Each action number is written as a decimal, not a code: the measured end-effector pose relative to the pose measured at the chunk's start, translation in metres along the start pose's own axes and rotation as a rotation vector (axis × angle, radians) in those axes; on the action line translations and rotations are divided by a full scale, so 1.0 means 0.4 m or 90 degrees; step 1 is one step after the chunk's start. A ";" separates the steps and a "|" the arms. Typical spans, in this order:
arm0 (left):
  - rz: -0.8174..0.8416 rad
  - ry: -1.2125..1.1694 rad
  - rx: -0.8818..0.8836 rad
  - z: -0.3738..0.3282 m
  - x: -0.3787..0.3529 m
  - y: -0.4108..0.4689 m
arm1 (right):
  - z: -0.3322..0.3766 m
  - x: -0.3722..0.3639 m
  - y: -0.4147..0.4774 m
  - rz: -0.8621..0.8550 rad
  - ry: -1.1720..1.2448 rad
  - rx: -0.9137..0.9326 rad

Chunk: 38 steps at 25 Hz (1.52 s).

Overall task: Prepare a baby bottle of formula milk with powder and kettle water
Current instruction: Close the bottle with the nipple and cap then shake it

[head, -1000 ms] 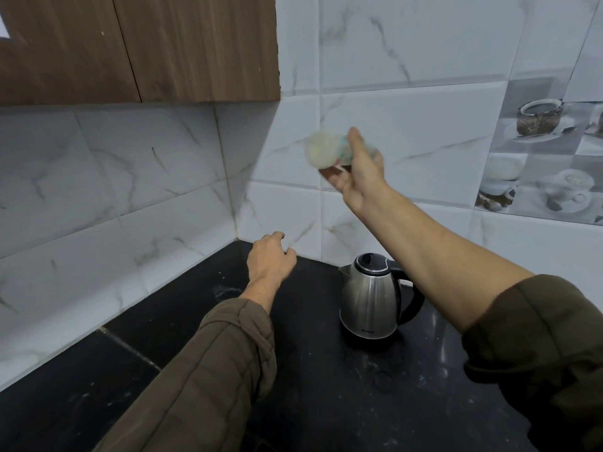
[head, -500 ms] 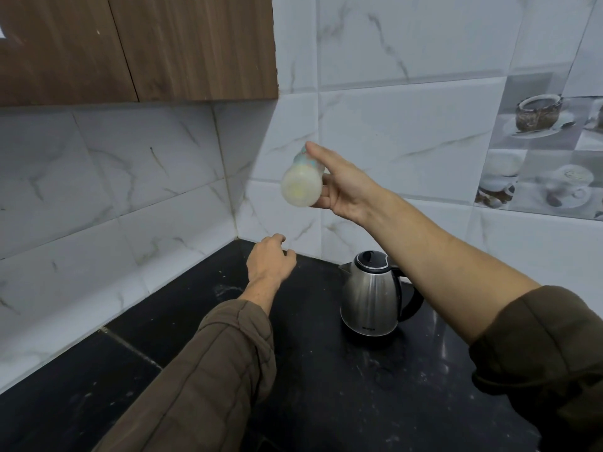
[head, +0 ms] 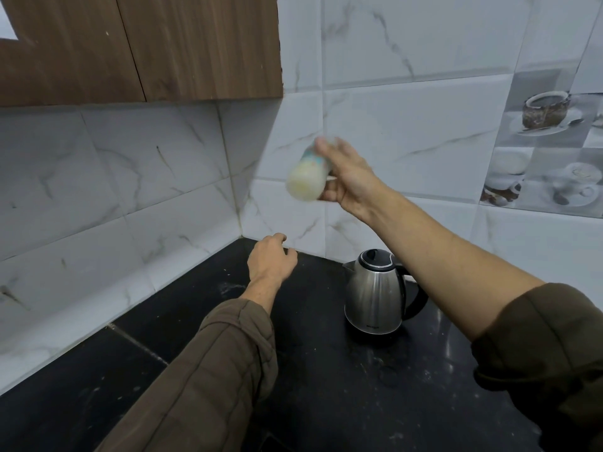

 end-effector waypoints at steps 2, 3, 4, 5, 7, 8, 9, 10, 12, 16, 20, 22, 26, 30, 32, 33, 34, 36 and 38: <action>-0.002 -0.003 0.003 0.008 -0.001 -0.001 | 0.021 0.048 0.007 -0.174 0.135 0.096; -0.002 -0.003 0.006 0.011 -0.001 -0.003 | 0.030 0.056 0.006 -0.222 0.153 0.133; -0.001 -0.003 0.010 0.012 0.000 -0.003 | 0.037 0.048 0.003 -0.214 0.124 0.145; 0.001 -0.002 0.010 0.012 -0.002 -0.002 | 0.042 0.028 -0.002 -0.164 0.053 0.134; 0.003 -0.001 0.002 0.008 -0.006 -0.001 | 0.042 -0.031 -0.018 -0.014 -0.147 0.100; 0.001 -0.001 -0.001 0.003 -0.006 -0.003 | 0.038 -0.049 -0.025 0.044 -0.212 0.100; -0.003 -0.002 -0.003 0.000 -0.002 -0.004 | 0.037 -0.051 -0.026 0.050 -0.218 0.113; -0.005 -0.001 -0.003 -0.001 0.001 -0.005 | 0.042 -0.042 -0.026 0.010 -0.177 0.137; -0.007 -0.001 -0.001 0.004 0.002 -0.005 | 0.057 0.004 -0.023 -0.165 -0.040 0.192; -0.002 -0.002 0.008 0.014 0.004 -0.003 | 0.054 0.003 -0.017 -0.137 -0.056 0.169; -0.002 -0.004 0.002 0.008 0.002 -0.005 | 0.032 -0.020 -0.027 -0.009 -0.182 0.140; -0.001 -0.004 0.005 0.014 -0.001 -0.003 | 0.045 0.040 -0.019 -0.176 -0.018 0.183; 0.004 -0.004 0.015 0.023 -0.004 0.004 | 0.044 0.056 -0.007 -0.159 -0.014 0.150; 0.005 -0.003 0.001 0.004 -0.009 0.009 | 0.022 0.014 -0.018 -0.029 -0.153 0.127; 0.003 -0.001 0.002 0.004 -0.007 0.011 | 0.033 0.058 -0.012 -0.162 -0.033 0.163; 0.002 0.000 0.004 0.006 -0.007 0.011 | 0.036 0.078 -0.007 -0.210 0.033 0.176; 0.001 0.000 0.007 0.009 -0.006 0.010 | 0.036 0.085 -0.003 -0.218 0.065 0.171; 0.005 0.001 0.009 0.013 -0.008 0.012 | 0.035 0.067 -0.002 -0.136 -0.019 0.111; 0.011 -0.001 0.010 0.013 -0.014 0.016 | 0.021 0.027 -0.013 -0.011 -0.179 0.062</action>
Point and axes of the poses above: each hand's wrist, its own y-axis towards the middle knuckle, its own x-axis out of the back of the hand, z = x × y, the point moved 6 cm from there along y, towards the middle knuckle, and after that the axes turned 13 degrees about z, right-handed, at the moved point
